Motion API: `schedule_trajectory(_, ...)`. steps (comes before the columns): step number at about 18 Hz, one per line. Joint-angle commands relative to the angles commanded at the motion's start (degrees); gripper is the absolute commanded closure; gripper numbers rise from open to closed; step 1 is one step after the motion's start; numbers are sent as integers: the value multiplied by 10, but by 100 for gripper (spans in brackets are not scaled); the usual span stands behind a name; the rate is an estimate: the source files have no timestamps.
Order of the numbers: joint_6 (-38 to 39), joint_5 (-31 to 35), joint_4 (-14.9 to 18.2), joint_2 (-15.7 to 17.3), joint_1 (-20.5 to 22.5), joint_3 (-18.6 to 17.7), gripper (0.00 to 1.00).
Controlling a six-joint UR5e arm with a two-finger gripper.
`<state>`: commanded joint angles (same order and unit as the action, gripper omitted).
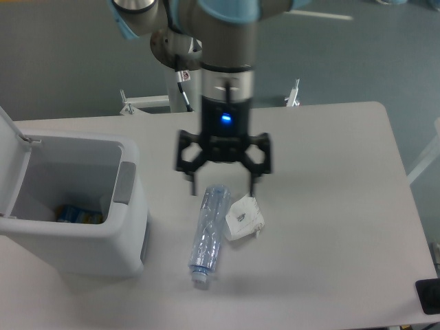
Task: Open the trash can
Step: 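Lift the gripper away from the opened trash can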
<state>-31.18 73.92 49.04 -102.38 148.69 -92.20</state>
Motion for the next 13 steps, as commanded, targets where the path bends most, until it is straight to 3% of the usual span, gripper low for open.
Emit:
schedule_trajectory(5, -105, 38, -1, -46, 51, 5, 0)
schedule_trajectory(9, -232, 45, 0, -77, 65, -7, 0)
schedule_trajectory(13, -267, 119, 0, -89, 59, -20, 0)
